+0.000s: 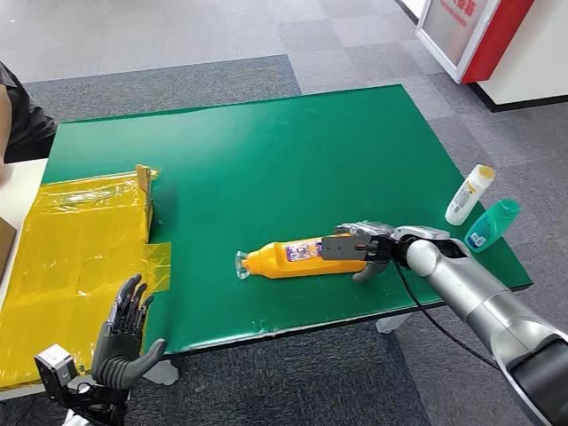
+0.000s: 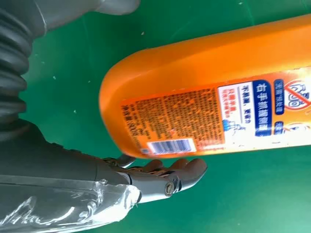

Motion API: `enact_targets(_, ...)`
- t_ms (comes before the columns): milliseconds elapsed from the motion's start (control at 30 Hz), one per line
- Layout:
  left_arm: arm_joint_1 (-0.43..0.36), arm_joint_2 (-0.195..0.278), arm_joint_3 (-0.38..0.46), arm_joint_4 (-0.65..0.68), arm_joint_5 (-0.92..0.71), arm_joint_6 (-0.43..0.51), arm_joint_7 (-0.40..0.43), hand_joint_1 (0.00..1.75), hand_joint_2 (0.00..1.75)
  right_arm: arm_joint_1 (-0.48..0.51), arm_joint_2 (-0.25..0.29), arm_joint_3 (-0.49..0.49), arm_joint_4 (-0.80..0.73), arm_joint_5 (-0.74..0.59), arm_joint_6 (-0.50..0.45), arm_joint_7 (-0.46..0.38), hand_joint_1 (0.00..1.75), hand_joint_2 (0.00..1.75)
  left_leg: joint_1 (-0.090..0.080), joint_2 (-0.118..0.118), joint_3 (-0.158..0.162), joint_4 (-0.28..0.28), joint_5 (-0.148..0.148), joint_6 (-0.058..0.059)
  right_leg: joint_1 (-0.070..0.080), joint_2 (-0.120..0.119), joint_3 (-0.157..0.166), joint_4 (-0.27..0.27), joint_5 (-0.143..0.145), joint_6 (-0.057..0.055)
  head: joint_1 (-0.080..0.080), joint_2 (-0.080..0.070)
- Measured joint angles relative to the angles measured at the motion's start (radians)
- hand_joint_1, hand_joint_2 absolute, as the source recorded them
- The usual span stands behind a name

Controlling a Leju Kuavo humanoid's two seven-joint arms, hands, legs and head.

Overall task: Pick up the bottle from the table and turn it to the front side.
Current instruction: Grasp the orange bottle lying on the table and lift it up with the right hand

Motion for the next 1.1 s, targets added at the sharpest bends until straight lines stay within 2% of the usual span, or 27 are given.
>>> enact_targets(233,-0.004,0.001,-0.004,0.005,-0.001,0.000,0.000,0.00,1.75,-0.002,0.044,0.022,0.027,0.002,-0.015,0.013,0.00,1.75,0.000,0.000,0.000,0.000,0.000,0.000,0.000,0.000,0.000,0.000,0.000,0.000,0.000,0.000)
enact_targets(567,-0.009,0.001,-0.007,0.010,-0.002,-0.001,0.000,0.00,1.75,-0.007,0.081,0.040,0.065,0.007,-0.041,0.016,0.00,1.75,0.000,0.000,0.000,0.000,0.000,0.000,0.000,0.000,0.000,0.000,0.000,0.000,0.000,0.000)
enact_targets(600,-0.011,0.001,-0.009,0.011,-0.002,-0.001,0.000,0.00,1.75,-0.007,0.088,0.040,0.074,0.008,-0.051,0.017,0.12,1.75,0.000,0.000,0.000,0.000,0.000,0.000,0.000,0.000,0.000,0.000,0.000,0.000,0.000,0.000)
enact_targets(700,-0.018,0.001,-0.013,0.015,-0.002,-0.001,0.000,0.00,1.75,-0.010,0.112,0.040,0.100,0.017,-0.078,0.019,1.42,1.75,0.000,0.000,0.000,0.000,0.000,0.000,0.000,0.000,0.000,0.000,0.000,0.000,0.000,0.000)
enact_targets(733,-0.019,0.001,-0.014,0.016,-0.002,-0.001,0.000,0.00,1.75,-0.011,0.118,0.040,0.107,0.021,-0.084,0.019,1.73,1.75,0.000,0.000,0.000,0.000,0.000,0.000,0.000,0.000,0.000,0.000,0.000,0.000,0.000,0.000)
enact_targets(1100,-0.024,0.002,-0.014,0.026,-0.004,0.010,0.000,0.00,1.75,-0.016,0.134,0.037,0.125,0.040,-0.134,0.002,1.75,1.75,0.000,0.000,0.000,0.000,0.000,0.000,0.000,0.000,0.000,0.000,0.000,0.000,0.000,0.000)
